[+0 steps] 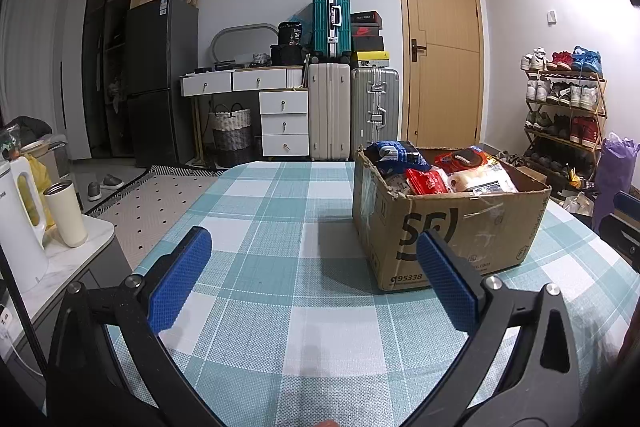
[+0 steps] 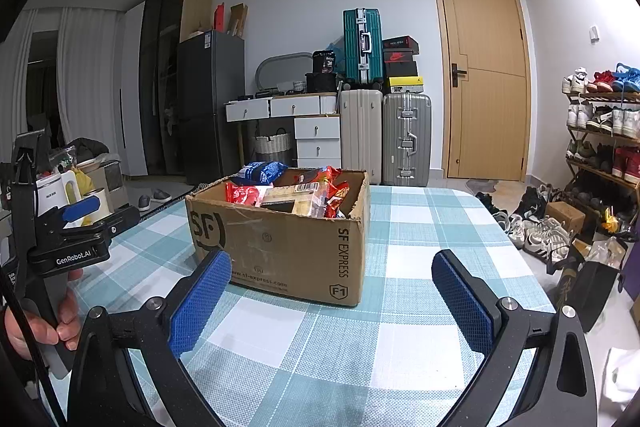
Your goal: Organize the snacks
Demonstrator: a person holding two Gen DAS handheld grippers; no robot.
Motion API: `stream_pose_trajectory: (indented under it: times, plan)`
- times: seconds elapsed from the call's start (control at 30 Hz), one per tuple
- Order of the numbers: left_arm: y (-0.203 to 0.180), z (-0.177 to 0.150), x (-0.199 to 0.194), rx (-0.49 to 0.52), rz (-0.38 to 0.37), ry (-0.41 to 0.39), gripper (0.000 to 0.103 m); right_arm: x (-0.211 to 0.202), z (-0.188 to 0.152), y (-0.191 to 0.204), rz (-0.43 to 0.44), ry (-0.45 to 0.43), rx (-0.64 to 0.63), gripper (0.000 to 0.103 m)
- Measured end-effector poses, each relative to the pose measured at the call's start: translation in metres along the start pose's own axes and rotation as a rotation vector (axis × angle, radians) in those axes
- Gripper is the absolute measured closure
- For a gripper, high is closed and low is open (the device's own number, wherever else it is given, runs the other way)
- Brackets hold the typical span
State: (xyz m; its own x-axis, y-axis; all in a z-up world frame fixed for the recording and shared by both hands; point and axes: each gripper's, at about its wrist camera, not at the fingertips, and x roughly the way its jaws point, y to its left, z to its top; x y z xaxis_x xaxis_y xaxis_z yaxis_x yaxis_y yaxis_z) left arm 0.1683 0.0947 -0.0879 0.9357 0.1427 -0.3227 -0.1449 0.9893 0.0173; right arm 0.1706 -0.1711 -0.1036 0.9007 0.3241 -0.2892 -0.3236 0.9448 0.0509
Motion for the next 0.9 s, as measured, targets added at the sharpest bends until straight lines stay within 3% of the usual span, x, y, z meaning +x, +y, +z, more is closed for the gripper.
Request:
stream_pose_trajectory:
  times: [0.9]
  plan:
    - [0.0001, -0.0003, -0.0001, 0.000, 0.001, -0.001, 0.001, -0.0004, -0.0005, -0.0004, -0.001, -0.001, 0.001, 0.001]
